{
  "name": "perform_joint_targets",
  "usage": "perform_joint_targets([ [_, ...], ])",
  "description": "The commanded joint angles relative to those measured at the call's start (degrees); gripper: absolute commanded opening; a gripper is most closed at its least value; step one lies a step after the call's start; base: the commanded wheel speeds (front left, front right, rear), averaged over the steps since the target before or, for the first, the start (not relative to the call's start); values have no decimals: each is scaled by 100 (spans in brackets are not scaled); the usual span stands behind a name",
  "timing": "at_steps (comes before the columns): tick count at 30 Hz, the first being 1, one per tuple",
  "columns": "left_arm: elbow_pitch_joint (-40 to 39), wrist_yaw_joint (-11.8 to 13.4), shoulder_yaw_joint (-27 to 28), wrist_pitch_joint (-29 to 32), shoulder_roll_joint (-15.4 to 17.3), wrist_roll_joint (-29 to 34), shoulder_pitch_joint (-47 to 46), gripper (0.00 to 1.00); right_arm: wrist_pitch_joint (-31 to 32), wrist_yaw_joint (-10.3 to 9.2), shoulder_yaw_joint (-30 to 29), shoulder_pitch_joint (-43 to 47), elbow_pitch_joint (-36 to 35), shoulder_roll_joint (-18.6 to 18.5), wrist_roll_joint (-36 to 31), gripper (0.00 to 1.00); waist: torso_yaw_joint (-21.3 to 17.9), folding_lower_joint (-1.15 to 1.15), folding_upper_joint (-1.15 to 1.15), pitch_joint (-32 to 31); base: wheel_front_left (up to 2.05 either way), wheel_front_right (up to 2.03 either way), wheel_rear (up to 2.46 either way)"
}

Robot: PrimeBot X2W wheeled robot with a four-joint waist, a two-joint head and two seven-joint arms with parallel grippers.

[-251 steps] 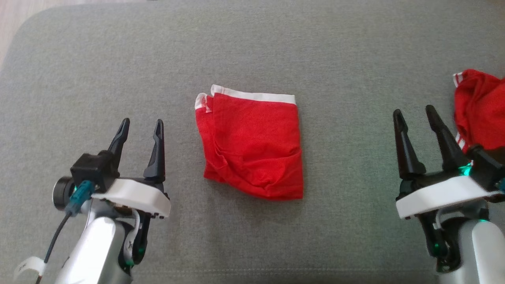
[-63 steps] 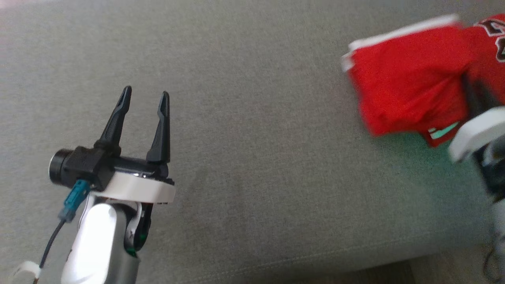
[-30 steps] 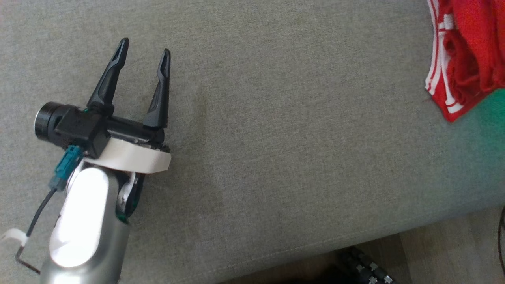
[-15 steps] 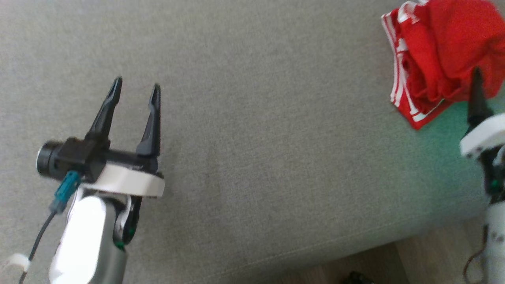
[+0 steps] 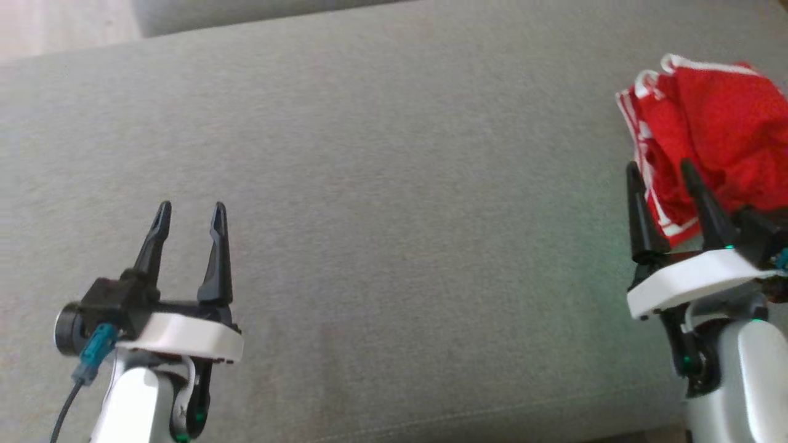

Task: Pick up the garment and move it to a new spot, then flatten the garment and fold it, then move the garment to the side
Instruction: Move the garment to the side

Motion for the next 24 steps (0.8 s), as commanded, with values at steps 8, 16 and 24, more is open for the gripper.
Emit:
perform_joint_targets([
  [8,-263,153,270,121,170,0,193,100,-404,-5,524,56,-137,70,-76,100,546,0,0,-455,0,0,0],
  [16,-348,277,311,258,205,-58,608,100,-587,-5,615,436,117,102,-173,100,626,0,0,-829,0,0,0],
  [24,-370,308,266,341,256,-79,917,100,-552,-5,607,739,161,106,-128,100,602,0,0,-1112,0,0,0],
])
